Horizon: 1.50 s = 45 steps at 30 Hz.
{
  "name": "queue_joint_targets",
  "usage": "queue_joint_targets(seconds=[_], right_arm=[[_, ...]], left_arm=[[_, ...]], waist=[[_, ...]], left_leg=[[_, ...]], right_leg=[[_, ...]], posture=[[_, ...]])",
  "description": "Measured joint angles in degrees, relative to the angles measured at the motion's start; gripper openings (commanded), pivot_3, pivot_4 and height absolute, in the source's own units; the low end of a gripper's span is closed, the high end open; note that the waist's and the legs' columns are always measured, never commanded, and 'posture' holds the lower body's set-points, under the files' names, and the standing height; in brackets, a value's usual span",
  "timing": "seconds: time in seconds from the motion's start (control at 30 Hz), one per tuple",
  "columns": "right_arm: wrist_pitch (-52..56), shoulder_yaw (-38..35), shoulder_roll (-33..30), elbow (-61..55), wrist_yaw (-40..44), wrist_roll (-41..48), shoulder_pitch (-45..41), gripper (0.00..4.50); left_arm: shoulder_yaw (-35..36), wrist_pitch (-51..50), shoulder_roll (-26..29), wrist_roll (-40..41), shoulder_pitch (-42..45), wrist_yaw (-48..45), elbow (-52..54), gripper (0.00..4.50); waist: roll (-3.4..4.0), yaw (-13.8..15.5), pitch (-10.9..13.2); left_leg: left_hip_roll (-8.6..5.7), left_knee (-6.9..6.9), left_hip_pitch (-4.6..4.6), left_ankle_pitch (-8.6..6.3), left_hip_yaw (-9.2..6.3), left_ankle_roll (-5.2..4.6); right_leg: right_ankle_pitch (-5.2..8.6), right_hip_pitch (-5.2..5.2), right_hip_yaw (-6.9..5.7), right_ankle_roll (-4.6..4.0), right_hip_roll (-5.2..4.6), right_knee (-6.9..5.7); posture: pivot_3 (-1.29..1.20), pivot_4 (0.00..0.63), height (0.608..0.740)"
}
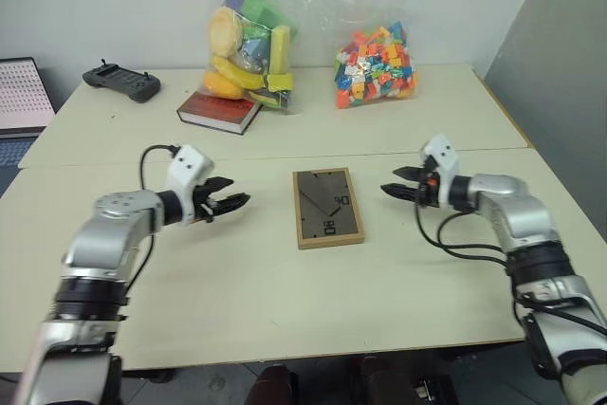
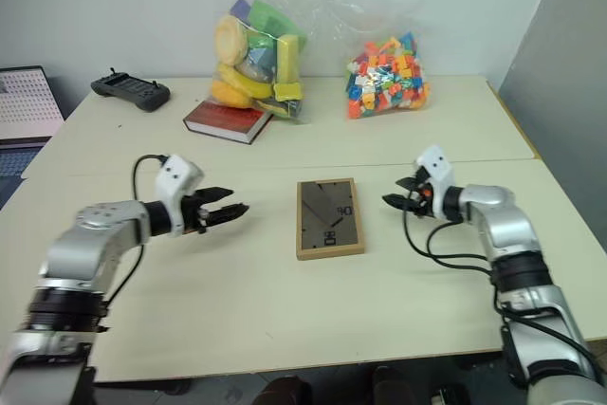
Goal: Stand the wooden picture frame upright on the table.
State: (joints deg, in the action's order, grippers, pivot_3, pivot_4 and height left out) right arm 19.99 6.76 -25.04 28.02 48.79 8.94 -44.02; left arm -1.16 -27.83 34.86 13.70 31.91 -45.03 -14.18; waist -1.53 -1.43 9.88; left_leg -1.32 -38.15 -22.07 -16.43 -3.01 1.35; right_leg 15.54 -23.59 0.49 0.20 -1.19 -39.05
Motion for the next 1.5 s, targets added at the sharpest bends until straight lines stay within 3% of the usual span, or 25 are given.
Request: queue_joint_targets(seconds=[0.23, 0.33, 0.6, 0.7, 0.9, 1.17, 1.23, 1.27, 1.43, 1.5], right_arm=[[-6.0, 2.4, 4.9, 9.3, -3.9, -4.7, -1.9, 0.19], [-7.2, 2.5, 6.2, 10.6, -3.8, -5.5, -2.9, 0.0], [-7.8, 3.0, 8.4, 10.8, -2.4, -5.8, -2.9, 0.0], [-3.7, 3.1, 8.6, 6.0, -0.1, -4.7, -1.2, 0.0], [3.1, 6.4, 5.9, -5.6, 6.4, -3.7, 3.7, 0.0], [7.1, 9.8, 2.7, -15.1, 9.1, -3.7, 6.2, 0.0], [7.1, 10.1, -0.1, -16.4, 9.5, -3.9, 7.8, 0.0], [7.1, 10.0, -2.4, -17.0, 9.9, -3.9, 9.1, 0.0], [7.1, 9.3, -5.7, -20.6, 10.3, -3.7, 12.1, 0.0], [6.2, 9.3, -5.6, -21.0, 9.5, -3.9, 12.3, 0.0]], left_arm=[[-3.9, 4.7, -6.2, -4.7, 0.8, 3.6, -5.6, 0.58], [-4.6, 4.8, -6.1, -5.1, 0.5, 2.8, -5.1, 0.01], [-5.6, 4.5, -6.4, -6.2, -0.3, 1.5, -2.9, 0.01], [-7.1, 3.2, -5.0, -6.6, -2.6, -0.7, 1.9, 0.01], [-7.9, -1.4, 1.5, -6.8, -6.8, -6.4, 11.0, 0.01], [-8.3, -11.3, 17.3, -3.0, -15.6, -17.3, 26.9, 0.01], [-5.5, -12.3, 21.1, 0.3, -21.3, -20.4, 30.1, 0.01], [-3.1, -14.0, 22.5, 3.1, -24.2, -22.2, 30.6, 0.4], [6.1, -30.3, 20.7, 16.5, -27.2, -23.8, 29.2, 1.3], [13.4, -44.0, 15.1, 26.0, -24.2, -21.9, 27.8, 1.73]], waist=[[0.0, -0.3, 0.0], [0.01, -0.4, 0.0], [0.01, -0.3, 0.0], [0.02, -0.4, 0.0], [0.04, -0.5, -0.1], [0.05, -0.5, -0.1], [0.06, -0.4, -0.1], [0.08, -0.4, -0.1], [0.05, -0.4, 0.0], [0.05, -0.3, 0.0]], left_leg=[[0.0, 0.01, -0.02, 0.09, 0.17, 0.16], [0.0, 0.03, -0.03, 0.09, 0.16, 0.16], [-0.01, 0.02, -0.02, 0.09, 0.16, 0.16], [-0.01, 0.03, -0.02, 0.09, 0.16, 0.16], [-0.01, 0.07, 0.05, -0.03, 0.14, -0.06], [-0.02, 0.12, 0.08, -0.05, 0.04, -0.08], [-0.03, 0.12, 0.1, -0.05, 0.05, -0.09], [-0.03, 0.14, 0.09, -0.06, 0.06, -0.09], [-0.01, 0.09, 0.09, -0.09, -0.1, -0.15], [-0.01, 0.02, 0.15, -0.09, -0.21, -0.15]], right_leg=[[0.0, -0.11, 0.17, 0.01, -0.01, -0.01], [0.0, -0.14, 0.17, 0.0, 0.0, -0.05], [0.0, -0.13, 0.18, 0.01, -0.01, -0.06], [0.0, -0.14, 0.22, 0.01, -0.01, -0.03], [0.0, -0.15, 0.25, 0.0, 0.02, -0.09], [0.01, -0.11, 0.25, 0.0, 0.03, -0.02], [0.02, -0.1, 0.26, 0.0, 0.03, 0.02], [0.02, -0.09, 0.24, -0.01, 0.02, 0.03], [0.02, -0.05, 0.07, 0.01, 0.04, -0.03], [0.03, 0.09, -0.07, 0.02, 0.05, -0.04]], posture=[[0.0, 0.15, 0.74], [0.0, 0.15, 0.74], [0.0, 0.15, 0.74], [0.0, 0.15, 0.74], [0.0, 0.15, 0.74], [0.0, 0.15, 0.74], [0.0, 0.15, 0.74], [0.0, 0.15, 0.74], [0.0, 0.15, 0.74], [0.0, 0.15, 0.74]])
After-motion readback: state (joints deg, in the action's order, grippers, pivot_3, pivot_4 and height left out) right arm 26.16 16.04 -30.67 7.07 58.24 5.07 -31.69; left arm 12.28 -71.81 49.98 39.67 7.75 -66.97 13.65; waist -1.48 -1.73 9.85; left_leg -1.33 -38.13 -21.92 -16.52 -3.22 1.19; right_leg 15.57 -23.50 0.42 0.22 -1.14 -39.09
